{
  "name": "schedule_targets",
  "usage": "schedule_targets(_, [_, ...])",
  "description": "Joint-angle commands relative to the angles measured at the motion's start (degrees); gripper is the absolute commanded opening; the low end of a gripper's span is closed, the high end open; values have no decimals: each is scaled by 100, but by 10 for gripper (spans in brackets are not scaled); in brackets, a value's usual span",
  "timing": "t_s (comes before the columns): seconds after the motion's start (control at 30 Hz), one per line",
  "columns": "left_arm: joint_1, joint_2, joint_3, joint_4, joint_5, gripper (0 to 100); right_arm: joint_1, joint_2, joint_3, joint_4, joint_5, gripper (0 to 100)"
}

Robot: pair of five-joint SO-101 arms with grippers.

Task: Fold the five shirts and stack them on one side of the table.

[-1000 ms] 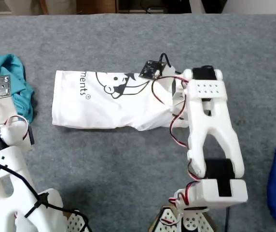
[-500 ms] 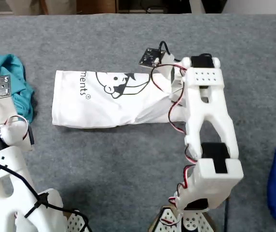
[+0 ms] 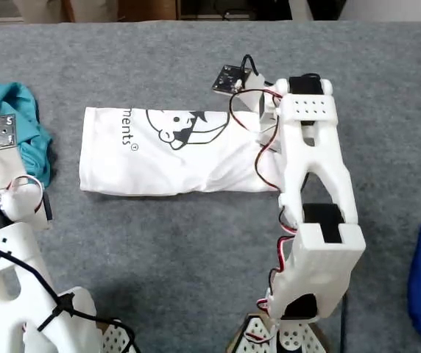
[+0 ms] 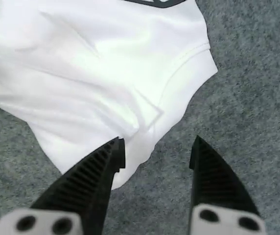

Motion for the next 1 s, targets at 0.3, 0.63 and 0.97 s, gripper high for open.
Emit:
schedule_targets(0.3, [-44,-31,-79,18,-9,20,-127,-1305,-207,1512,176,6])
schedule_targets(0.63, [-53,-31,-79,18,0,20,-1385,-1393,1402,826,176,5])
schedule_targets(0.97, [-62,-40,-44,105,0,20,-1921,-347,875,-9,26,5])
